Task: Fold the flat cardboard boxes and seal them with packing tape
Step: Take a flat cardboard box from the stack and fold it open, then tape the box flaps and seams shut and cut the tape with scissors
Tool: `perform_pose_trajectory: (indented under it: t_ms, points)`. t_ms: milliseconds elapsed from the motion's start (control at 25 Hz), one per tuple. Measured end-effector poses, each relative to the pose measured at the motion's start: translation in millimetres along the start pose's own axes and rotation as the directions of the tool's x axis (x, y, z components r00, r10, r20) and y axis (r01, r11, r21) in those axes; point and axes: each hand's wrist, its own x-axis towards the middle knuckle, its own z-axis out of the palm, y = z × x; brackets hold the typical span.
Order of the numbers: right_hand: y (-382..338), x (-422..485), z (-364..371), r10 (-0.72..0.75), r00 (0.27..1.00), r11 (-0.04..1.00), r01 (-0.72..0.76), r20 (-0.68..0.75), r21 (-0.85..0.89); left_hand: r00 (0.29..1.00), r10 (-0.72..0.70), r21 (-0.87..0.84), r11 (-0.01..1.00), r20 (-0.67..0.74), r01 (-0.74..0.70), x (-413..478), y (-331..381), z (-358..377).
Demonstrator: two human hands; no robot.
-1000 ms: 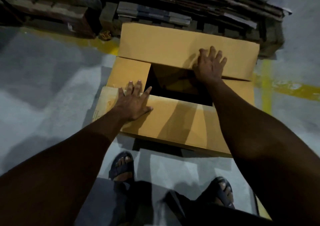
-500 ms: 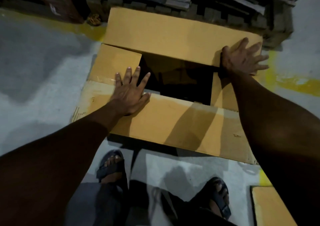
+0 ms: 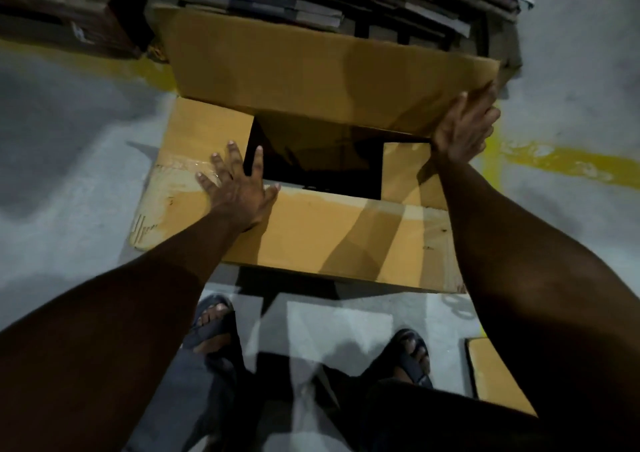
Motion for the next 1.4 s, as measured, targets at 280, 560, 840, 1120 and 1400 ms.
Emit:
perform_pose_trajectory:
  t_ms: [280, 560, 840, 1120, 1400]
  points:
    - [20.3, -48.9, -78.4, 0.405, 0.878, 0.721, -0.477, 0.253, 0.503, 0.958, 0.153, 0.091, 0.987, -0.242, -0.134, -52.0, 10.7, -53.8]
    - [76.4, -117.3, -96.9, -0.163, 0.846, 0.837, 0.391, 0.508, -0.383, 0.949, 0.313, 0.174, 0.937, -0.035, -0.303, -73.6, 45.4, -39.8]
    - [90.8, -135.6, -55.3, -0.242, 0.623, 0.577, 0.708, 0.744, -0.406, 0.914, 0.391, 0.169, 0.899, 0.106, -0.404, -55.2, 81.0, -2.6]
    - [114.1, -113.8, -70.9, -0.337, 0.651, 0.623, 0.696, 0.681, -0.358, 0.924, 0.381, 0.173, 0.909, 0.019, -0.379, -56.7, 140.2, 24.1]
    - [220.5, -56.5, -133.1, -0.185, 0.884, 0.759, 0.406, 0.43, -0.509, 0.862, 0.506, 0.131, 0.857, -0.025, -0.499, -64.9, 284.4, 43.6]
